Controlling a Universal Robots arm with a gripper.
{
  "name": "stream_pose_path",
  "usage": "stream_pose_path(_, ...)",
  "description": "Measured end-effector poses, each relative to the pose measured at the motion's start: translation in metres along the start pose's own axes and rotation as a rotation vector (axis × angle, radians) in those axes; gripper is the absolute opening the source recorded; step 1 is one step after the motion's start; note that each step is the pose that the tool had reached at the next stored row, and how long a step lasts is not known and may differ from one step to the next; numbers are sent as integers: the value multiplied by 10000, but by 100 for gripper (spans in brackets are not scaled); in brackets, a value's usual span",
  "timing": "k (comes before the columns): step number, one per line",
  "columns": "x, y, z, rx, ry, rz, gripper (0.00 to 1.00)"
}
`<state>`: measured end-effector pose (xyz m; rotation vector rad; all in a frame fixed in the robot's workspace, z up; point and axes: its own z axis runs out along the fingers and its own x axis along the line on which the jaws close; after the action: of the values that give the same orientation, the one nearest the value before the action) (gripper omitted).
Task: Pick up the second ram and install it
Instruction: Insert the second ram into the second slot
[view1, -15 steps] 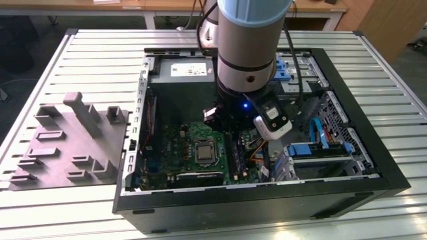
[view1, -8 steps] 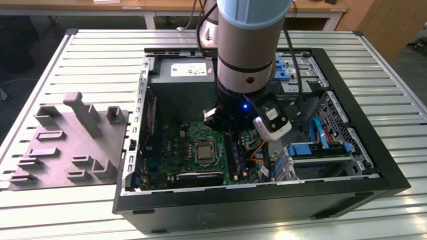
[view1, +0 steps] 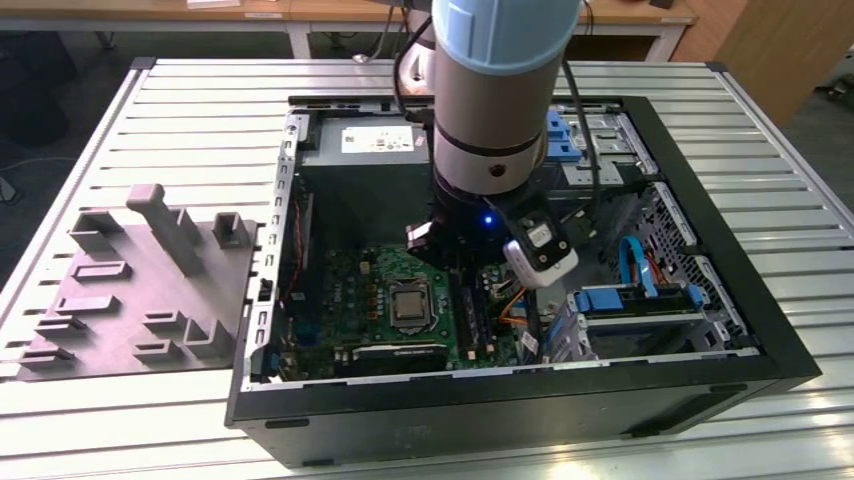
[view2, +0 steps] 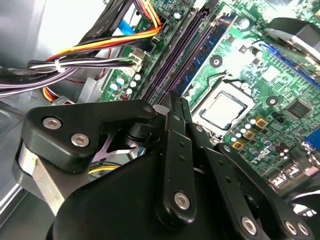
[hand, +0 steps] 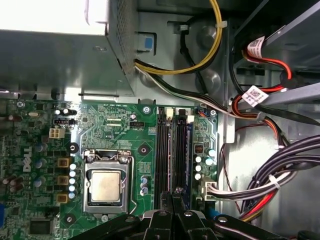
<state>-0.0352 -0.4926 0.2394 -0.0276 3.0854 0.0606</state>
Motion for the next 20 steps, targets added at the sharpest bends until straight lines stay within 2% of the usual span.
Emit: stream_pose_path(20, 22, 41, 89, -7, -1, 1, 11)
